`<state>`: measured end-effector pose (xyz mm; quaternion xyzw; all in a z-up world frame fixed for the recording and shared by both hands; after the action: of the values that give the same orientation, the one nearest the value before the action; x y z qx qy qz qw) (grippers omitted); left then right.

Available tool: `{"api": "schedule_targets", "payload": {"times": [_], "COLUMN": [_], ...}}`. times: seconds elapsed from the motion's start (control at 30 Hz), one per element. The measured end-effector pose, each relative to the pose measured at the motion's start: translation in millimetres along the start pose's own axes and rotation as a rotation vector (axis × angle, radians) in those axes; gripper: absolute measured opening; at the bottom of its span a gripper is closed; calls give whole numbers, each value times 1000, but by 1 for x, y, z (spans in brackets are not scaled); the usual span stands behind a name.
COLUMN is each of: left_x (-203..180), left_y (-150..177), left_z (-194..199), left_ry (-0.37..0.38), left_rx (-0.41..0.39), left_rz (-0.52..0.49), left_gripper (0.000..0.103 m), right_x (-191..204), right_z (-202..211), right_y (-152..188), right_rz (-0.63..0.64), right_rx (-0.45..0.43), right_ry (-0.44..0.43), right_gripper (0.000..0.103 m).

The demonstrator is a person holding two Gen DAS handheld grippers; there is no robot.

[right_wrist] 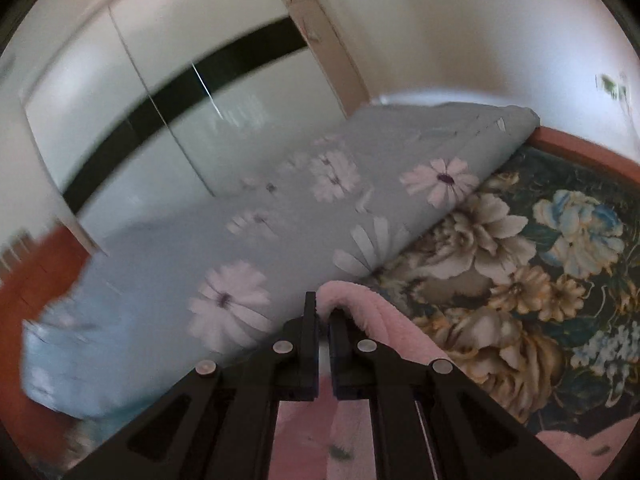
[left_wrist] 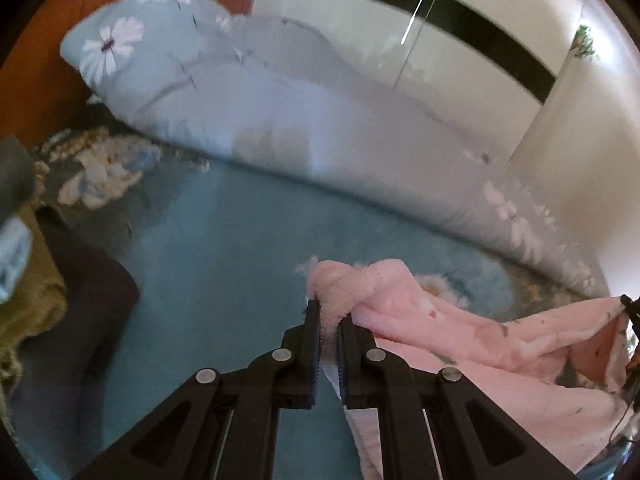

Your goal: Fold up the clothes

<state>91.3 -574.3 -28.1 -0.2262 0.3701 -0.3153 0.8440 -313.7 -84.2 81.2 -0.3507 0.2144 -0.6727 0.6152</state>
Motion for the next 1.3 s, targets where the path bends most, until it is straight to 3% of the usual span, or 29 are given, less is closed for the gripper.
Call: {"api": "schedule_targets", "payload": {"times": [0.2,0.27,0.3,0.33,0.4,0.6,0.7,0.8,0.93,1.03,1.2,1.3], "left_x": [11,8,6,3,-3,-27,-29,-29,-43,-49,-64,-80], "left_y": [18,25,27,32,43,103,143,174,189,202,207,211], "left_z": [-17,-11,-7,-1,11,47,50,44,49,56,54,61], "left_ry": [-1,12,11,17,28,100,136,180,203,254,290,357], "left_rx": [74,91,96,97,99,112,164,231,185,127,104,64], "left_rz": [36,45,45,50,60,118,253,415,470,568,566,543], "left_gripper": [13,22,29,38,56,61,62,62,62,62,62,63], "right_x": [23,31,33,35,39,24,-7,-38,-79,-111,-144,-162], "right_z": [-53,-46,-39,-31,-14,75,119,134,152,166,165,163], "right_y": [43,49,51,52,56,95,131,158,194,221,241,251], "right_rz": [83,129,146,162,191,338,375,355,326,304,256,227], "right_rx": [110,115,112,109,97,-14,-54,-27,13,44,97,124], "right_ry": [68,76,58,35,-17,-152,-191,-191,-188,-185,-128,-97], "right_gripper": [7,7,15,36,62,63,63,63,63,63,63,63]}}
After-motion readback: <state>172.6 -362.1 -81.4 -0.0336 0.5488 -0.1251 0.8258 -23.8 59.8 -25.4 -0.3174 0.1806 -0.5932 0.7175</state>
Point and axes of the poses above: each gripper's, at about its wrist camera, not at the fingertips, and z roughly against the way its jaws point, x to its left, y to its underside, the point moved 2 cm from there along -z, roughly the way its jaws point, and after that the axes turned 15 degrees about y, right-handed, at the moved point
